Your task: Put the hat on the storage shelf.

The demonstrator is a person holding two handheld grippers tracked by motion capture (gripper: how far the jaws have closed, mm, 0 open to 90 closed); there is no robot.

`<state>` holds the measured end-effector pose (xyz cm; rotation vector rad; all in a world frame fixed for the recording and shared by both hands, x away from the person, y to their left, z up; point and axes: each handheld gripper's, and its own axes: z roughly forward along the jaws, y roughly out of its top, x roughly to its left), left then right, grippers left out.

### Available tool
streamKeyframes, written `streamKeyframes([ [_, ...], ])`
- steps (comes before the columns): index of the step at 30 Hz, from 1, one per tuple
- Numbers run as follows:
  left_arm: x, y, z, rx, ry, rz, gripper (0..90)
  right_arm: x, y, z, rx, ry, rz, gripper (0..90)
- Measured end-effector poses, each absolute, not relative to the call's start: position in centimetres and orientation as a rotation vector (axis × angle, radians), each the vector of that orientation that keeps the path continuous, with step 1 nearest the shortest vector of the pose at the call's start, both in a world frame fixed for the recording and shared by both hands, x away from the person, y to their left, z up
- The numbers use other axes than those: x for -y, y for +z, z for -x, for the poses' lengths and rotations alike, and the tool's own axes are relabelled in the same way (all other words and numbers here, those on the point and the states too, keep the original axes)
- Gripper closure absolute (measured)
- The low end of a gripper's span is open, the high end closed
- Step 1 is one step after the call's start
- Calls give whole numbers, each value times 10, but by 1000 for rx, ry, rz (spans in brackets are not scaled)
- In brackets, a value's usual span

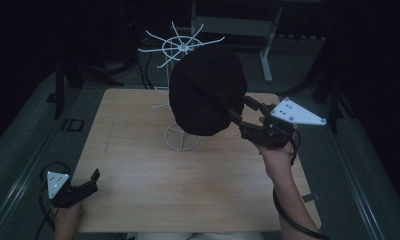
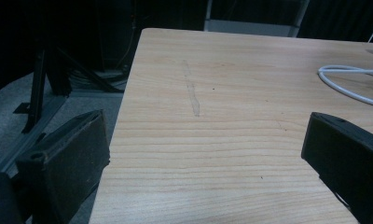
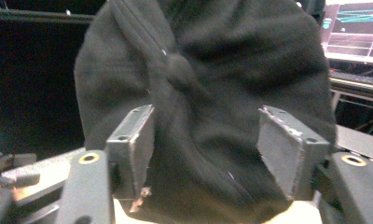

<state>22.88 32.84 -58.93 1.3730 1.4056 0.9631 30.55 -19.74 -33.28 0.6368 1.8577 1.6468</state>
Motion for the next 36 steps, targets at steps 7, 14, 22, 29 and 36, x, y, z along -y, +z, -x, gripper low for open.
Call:
streamKeyframes([
  [7,-328,-589,-229,-1407,961,-1372,15,213,-351,-310,-1893,1616,-687,245],
  [14,-329,-589,-229,-1407,961,-1370,15,224,-376,-318,-1974,1553,-732,180],
  [22,-329,-589,-229,-1407,959,-1369,15,227,-409,-325,-2044,1474,-766,136],
  [29,-329,-589,-228,-1401,961,-1371,14,235,-445,-330,-2056,1428,-808,136],
  [36,-329,-589,-228,-1401,960,-1369,15,248,-475,-337,-2063,1400,-845,136],
])
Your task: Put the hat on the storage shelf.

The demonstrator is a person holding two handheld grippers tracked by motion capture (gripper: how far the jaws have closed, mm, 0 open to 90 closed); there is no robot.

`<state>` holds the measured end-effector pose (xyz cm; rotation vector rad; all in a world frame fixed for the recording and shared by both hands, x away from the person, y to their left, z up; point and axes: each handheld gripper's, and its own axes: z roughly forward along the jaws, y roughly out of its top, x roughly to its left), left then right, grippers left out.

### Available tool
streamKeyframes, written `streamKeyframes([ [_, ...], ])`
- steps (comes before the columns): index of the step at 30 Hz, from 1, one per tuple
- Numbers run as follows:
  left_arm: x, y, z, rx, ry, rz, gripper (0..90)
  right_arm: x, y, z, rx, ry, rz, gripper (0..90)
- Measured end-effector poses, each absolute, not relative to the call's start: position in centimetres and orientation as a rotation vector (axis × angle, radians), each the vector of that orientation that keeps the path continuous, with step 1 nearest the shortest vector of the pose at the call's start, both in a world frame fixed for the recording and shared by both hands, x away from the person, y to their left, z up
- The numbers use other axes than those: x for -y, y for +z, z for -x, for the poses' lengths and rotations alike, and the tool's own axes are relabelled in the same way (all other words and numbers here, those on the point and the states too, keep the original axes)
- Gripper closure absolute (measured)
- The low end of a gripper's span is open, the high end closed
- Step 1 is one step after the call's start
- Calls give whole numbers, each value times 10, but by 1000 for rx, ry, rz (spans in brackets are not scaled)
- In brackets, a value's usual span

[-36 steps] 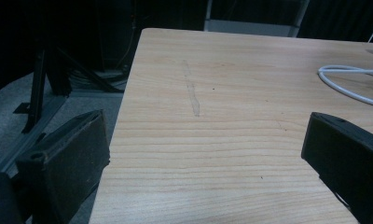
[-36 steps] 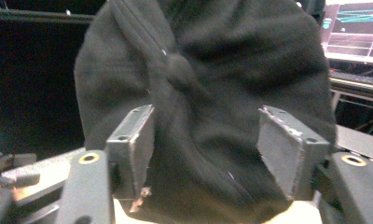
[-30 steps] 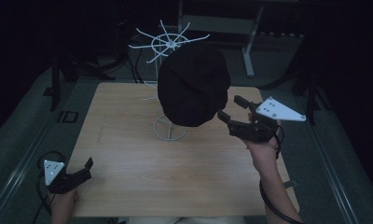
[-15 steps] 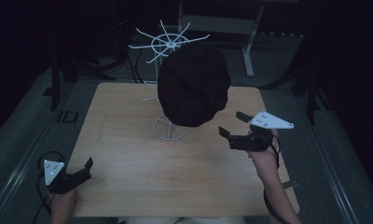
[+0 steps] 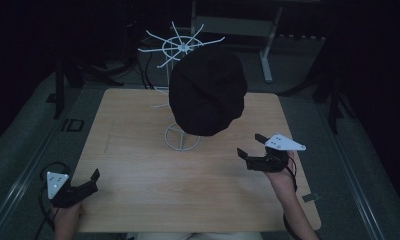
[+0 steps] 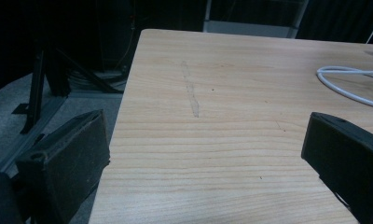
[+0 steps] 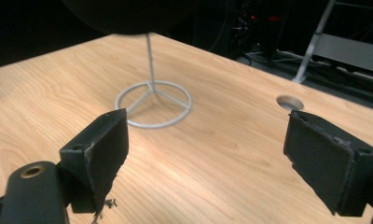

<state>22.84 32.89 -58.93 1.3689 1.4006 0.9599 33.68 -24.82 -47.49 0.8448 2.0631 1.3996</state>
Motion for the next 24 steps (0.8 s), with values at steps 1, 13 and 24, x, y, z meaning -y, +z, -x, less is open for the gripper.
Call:
streamKeyframes([
  [1,-329,-589,-228,-1400,961,-1367,14,251,-479,-338,-2065,1392,-855,136],
  [13,-329,-589,-228,-1402,960,-1364,15,289,-524,-343,-2000,1324,-1004,140],
  [24,-330,-589,-228,-1405,957,-1362,15,321,-549,-342,-1879,1202,-1139,129],
])
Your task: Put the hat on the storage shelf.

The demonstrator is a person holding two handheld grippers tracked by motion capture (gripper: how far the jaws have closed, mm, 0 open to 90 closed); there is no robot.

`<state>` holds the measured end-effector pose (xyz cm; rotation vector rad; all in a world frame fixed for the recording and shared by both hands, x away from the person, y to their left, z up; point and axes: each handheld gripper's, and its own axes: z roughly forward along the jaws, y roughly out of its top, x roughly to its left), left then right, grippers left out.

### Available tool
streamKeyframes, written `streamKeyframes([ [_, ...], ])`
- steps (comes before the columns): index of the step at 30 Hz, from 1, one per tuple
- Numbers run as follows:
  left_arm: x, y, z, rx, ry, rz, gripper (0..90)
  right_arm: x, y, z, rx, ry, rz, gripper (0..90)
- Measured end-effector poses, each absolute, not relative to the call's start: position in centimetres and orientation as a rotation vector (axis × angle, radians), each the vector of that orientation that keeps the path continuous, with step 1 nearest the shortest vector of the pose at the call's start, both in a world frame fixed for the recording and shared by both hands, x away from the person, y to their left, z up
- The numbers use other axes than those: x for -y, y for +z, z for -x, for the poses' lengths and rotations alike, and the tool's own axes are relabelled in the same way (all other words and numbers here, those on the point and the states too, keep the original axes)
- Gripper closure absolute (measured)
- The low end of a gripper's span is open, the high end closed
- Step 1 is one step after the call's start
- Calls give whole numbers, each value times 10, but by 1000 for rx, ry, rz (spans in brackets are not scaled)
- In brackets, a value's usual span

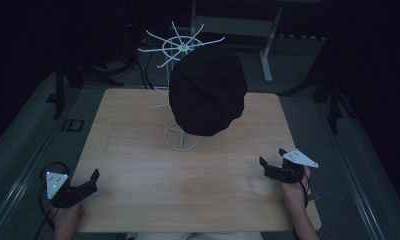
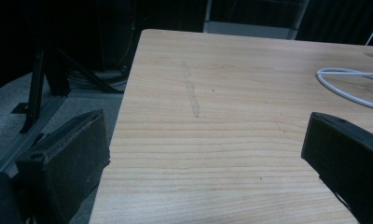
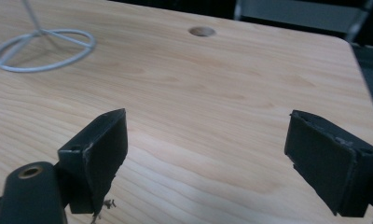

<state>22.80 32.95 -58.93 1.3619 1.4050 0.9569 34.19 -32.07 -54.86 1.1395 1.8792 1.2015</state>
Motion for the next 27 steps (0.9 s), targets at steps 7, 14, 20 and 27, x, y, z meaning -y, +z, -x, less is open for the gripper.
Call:
streamKeyframes([
  [7,-330,-589,-228,-1403,960,-1362,14,338,-559,-340,-1833,1125,-1203,123],
  [14,-329,-589,-228,-1403,965,-1362,14,348,-564,-337,-1805,1054,-1265,120],
  [20,-329,-589,-228,-1404,968,-1362,14,366,-566,-332,-1736,982,-1367,119],
  [27,-329,-589,-228,-1406,968,-1362,14,379,-569,-332,-1697,914,-1467,130],
])
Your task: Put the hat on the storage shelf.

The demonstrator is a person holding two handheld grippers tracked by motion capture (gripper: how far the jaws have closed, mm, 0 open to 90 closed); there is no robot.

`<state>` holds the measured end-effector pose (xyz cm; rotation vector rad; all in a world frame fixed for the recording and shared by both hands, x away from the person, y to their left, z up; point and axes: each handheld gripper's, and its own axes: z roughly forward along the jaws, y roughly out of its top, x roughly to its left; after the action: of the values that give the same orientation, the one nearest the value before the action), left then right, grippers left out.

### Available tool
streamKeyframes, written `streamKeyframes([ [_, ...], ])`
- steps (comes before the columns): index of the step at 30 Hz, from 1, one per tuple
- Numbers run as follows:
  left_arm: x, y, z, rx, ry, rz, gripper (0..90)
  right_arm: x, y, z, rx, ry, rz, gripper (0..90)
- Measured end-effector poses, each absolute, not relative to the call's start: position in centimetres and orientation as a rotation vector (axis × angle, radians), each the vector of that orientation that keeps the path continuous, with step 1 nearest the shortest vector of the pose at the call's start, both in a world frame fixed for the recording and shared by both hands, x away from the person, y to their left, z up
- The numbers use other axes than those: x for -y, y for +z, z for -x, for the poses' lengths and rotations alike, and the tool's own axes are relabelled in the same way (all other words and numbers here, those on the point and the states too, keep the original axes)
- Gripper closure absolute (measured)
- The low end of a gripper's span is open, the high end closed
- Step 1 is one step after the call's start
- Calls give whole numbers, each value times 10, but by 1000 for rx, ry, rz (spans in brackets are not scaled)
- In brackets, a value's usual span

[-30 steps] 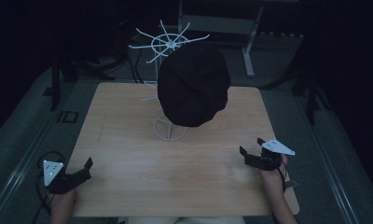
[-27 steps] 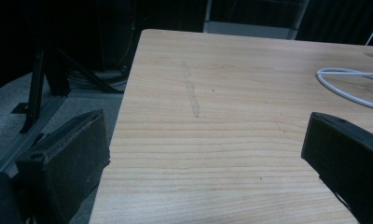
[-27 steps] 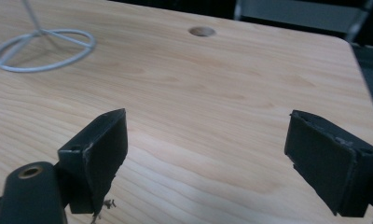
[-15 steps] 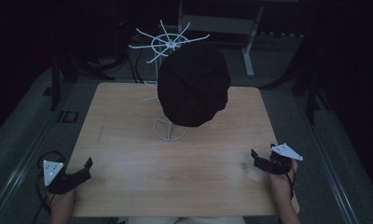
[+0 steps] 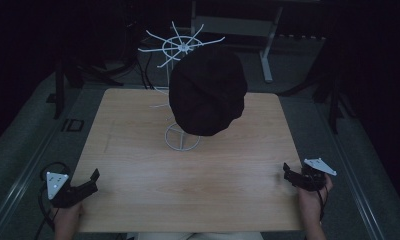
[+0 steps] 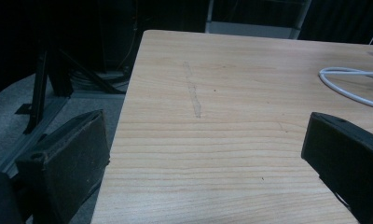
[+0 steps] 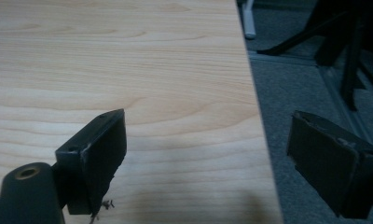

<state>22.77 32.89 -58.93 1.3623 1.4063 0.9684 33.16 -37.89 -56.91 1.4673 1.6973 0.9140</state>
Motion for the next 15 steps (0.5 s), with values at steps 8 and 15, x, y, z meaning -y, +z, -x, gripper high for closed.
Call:
streamKeyframes([
  [8,-329,-589,-227,-1403,965,-1358,15,384,-571,-332,-1657,838,-1477,127],
  [15,-330,-589,-227,-1403,964,-1358,15,384,-572,-333,-1666,841,-1470,125],
])
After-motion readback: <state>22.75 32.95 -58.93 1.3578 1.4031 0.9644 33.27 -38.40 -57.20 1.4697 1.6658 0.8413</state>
